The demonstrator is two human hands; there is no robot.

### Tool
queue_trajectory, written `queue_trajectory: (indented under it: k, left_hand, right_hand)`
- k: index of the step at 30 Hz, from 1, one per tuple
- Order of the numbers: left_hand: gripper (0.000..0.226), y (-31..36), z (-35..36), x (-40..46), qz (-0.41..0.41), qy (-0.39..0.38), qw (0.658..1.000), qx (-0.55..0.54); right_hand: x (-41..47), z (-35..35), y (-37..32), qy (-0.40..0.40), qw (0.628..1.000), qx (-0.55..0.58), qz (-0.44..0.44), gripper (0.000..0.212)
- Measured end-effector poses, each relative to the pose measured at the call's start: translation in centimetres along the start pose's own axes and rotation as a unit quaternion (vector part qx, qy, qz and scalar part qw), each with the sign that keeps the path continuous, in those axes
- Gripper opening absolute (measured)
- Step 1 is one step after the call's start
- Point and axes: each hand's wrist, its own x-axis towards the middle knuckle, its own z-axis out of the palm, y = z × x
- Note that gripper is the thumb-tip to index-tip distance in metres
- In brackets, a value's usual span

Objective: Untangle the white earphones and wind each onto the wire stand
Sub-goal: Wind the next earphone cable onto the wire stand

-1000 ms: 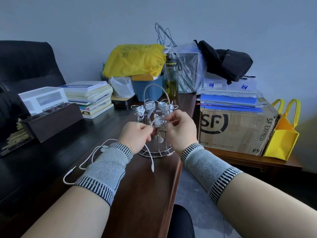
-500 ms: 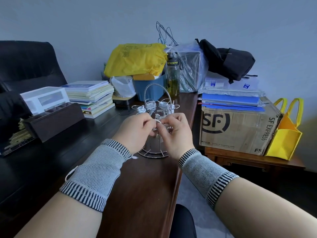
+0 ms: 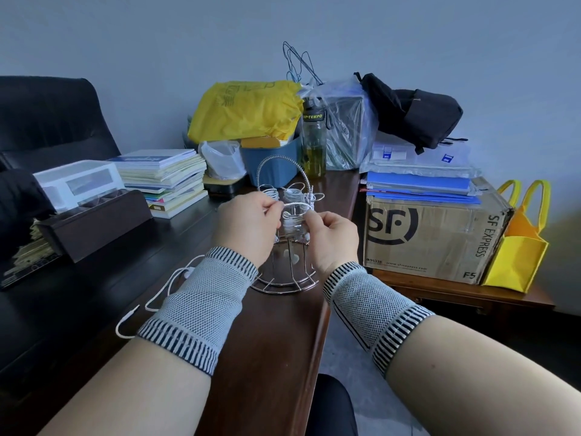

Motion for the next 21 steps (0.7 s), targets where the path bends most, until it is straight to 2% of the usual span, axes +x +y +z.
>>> queue_trajectory:
  k: [3, 6, 10, 15, 21]
  left_hand:
    - [0.034, 0.9, -0.1, -0.1, 0.052, -0.030, 0.975, 0.215]
    - [0.033, 1.2, 0.1, -0.1, 0.035, -0.051, 0.958, 0.279]
    - [0.026, 0.9, 0.3, -0.5, 0.015, -0.056, 0.964, 0.259]
    - [0.028, 0.2, 0.3, -1.0, 0.006, -0.089, 0.983, 0.160]
    - [0.029, -0.9, 0.5, -1.1, -0.014, -0.118, 0.991, 0.065]
  right_hand:
    - [0.3, 0.2, -0.6, 0.016, 0.999, -0.030, 0.022, 0.039]
    - [0.8, 0.2, -1.3, 0.015, 0.996, -0.086, 0.029, 0.037]
    - [1.4, -0.2, -1.8, 0.000, 0.988, -0.149, 0.040, 0.042]
    - [1.7, -0.2, -1.6, -0.004, 0.986, -0.161, 0.044, 0.048]
    - [1.0, -0.6, -0.4, -0.001, 0.997, -0.080, 0.001, 0.026]
